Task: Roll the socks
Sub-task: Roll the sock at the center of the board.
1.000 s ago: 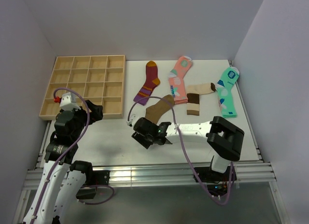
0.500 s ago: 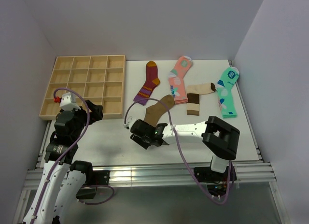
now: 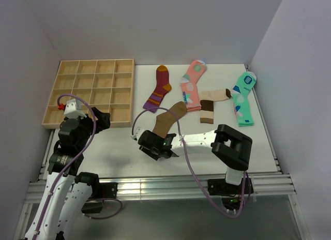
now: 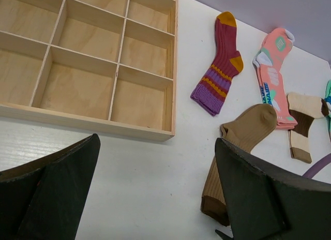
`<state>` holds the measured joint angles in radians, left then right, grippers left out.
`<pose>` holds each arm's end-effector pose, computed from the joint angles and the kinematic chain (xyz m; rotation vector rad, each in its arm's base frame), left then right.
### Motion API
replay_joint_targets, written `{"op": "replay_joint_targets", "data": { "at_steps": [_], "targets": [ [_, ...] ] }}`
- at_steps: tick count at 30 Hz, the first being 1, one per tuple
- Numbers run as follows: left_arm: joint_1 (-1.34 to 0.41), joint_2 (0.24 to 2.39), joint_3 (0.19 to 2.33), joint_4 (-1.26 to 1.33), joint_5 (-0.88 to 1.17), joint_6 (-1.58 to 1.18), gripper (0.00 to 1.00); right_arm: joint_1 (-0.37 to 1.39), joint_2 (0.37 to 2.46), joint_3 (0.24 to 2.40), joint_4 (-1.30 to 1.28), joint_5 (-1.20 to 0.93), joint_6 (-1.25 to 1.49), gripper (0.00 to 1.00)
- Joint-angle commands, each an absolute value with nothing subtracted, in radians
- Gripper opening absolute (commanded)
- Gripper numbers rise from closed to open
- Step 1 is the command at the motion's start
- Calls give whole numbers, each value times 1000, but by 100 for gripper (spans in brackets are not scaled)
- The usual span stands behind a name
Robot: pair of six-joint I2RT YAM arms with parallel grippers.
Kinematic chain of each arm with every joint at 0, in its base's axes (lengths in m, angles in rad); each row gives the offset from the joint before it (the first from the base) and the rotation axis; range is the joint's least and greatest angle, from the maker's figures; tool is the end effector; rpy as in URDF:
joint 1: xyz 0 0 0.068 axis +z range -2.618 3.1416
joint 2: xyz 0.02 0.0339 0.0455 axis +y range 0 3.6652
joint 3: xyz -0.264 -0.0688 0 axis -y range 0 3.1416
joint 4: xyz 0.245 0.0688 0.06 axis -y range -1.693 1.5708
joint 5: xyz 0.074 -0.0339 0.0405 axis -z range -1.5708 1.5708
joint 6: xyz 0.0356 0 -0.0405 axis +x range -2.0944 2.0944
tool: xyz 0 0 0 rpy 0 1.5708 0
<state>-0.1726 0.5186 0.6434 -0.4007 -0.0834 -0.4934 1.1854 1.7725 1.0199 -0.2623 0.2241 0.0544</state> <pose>0.1302 -0.0197 0.3046 -0.3555 1.8292 -0.3869 0.1389 0.3214 0.1561 -1.3006 2.2025 0.1896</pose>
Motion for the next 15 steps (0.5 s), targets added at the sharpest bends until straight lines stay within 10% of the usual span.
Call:
{"op": "replay_joint_targets", "data": {
  "at_steps": [1,15],
  "targets": [
    [-167,514,643,-365,-75,-495,100,1193,1822,1035,-262,256,52,47],
    [-167,520,640,-356,-49,-511,99,1193,1809,1020,-233,288,83,5]
  ]
}}
